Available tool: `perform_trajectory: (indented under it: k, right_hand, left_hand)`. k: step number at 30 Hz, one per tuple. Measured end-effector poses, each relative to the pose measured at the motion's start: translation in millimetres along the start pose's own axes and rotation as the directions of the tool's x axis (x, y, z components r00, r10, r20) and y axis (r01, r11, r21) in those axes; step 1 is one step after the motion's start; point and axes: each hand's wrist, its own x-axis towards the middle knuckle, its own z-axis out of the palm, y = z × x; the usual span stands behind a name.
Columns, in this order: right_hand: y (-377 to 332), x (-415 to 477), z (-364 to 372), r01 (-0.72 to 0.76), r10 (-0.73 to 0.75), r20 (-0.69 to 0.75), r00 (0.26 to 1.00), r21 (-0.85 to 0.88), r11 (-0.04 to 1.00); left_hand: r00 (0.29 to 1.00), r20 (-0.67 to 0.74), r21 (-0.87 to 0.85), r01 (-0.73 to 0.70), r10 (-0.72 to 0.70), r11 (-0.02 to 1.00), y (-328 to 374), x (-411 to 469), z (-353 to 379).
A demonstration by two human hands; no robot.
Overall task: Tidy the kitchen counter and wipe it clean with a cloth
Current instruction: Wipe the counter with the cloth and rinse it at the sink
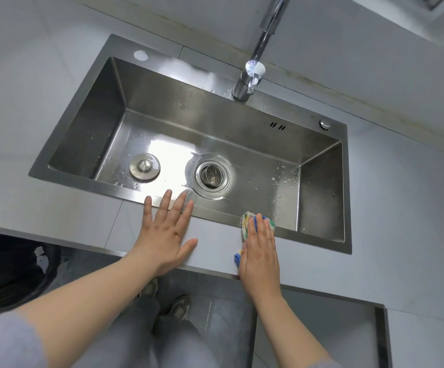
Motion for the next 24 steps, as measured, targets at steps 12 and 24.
perform_trajectory:
  k: [12,24]
  right_hand:
    - [51,-7,-10,-0.006,0.006,-0.014,1.000,-0.015,1.000]
    - [154,-23,-36,-0.012,0.012,0.002,1.000,-0.003,1.000]
  left_hand:
    - [0.995,0.022,-0.041,-0.100,0.101,0.994,92,31,-7]
    - [0.988,0.039,-0.032,-0.151,0.152,0.988,202,66,3]
